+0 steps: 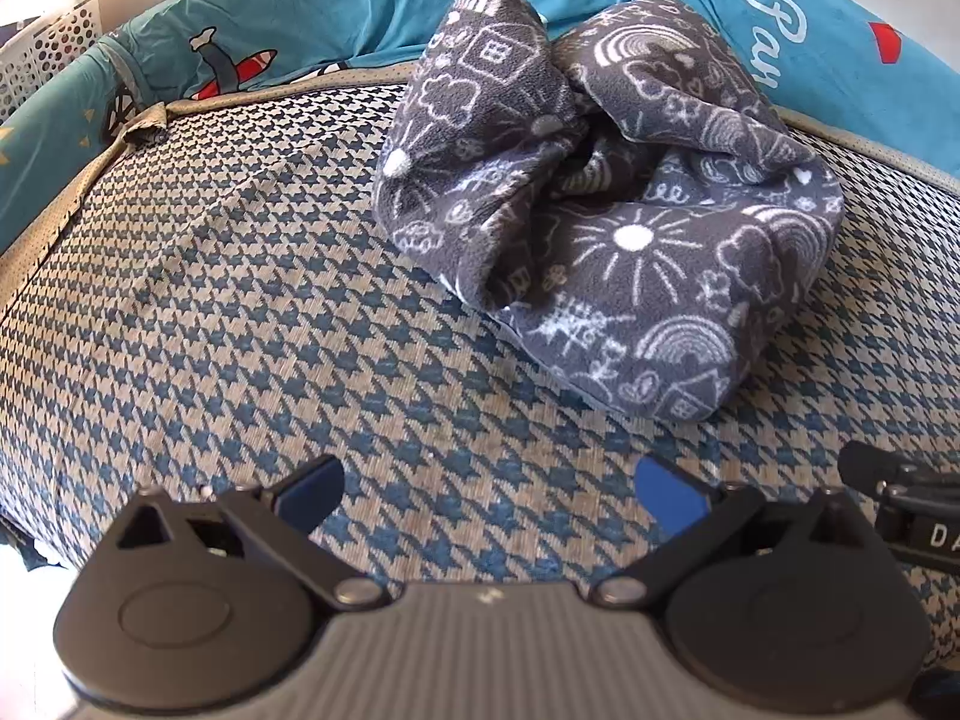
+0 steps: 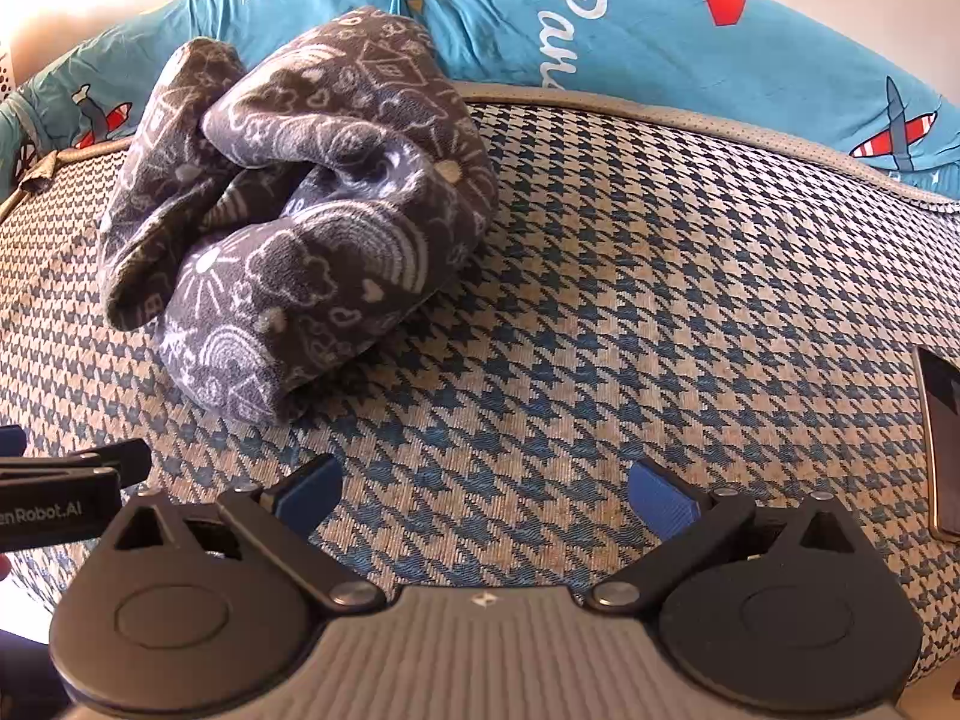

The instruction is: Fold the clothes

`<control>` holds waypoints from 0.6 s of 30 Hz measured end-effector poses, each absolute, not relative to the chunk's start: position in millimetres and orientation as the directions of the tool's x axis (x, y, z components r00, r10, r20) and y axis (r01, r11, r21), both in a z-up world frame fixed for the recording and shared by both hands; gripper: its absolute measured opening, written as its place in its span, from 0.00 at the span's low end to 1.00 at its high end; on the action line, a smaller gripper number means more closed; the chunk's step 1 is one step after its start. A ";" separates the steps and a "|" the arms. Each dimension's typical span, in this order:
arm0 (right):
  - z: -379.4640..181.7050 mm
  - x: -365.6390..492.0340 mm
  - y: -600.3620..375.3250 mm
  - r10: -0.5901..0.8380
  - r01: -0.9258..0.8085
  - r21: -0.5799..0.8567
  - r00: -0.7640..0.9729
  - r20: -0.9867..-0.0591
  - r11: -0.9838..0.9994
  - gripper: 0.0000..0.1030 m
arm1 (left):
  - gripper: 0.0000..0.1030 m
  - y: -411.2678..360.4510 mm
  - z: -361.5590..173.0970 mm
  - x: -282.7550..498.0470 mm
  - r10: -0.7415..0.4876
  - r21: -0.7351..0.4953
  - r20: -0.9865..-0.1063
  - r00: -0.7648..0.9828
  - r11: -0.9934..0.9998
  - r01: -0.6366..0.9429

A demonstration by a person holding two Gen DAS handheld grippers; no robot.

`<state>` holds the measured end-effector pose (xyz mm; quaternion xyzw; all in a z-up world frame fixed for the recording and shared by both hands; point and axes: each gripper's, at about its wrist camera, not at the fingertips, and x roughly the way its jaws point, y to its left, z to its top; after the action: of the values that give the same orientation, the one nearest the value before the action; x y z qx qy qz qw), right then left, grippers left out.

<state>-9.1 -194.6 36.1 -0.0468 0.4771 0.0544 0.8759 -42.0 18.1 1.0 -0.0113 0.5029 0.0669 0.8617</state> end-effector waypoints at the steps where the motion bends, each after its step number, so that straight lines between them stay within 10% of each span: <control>1: 35.9 -9.2 -193.9 0.052 -0.143 -0.030 0.538 -0.841 0.989 0.99 | 1.00 18.2 0.6 -41.7 0.104 0.048 -0.869 0.483 0.991 -0.128; 18: 34.3 -9.4 -193.8 0.051 -0.149 -0.034 0.530 -0.846 0.988 0.99 | 1.00 17.1 0.3 -41.6 0.110 0.053 -0.867 0.486 0.990 -0.130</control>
<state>-9.4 -193.8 34.3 -0.0511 0.4813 0.0571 0.8732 -41.6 17.1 0.3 -0.0097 0.5022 0.0696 0.8619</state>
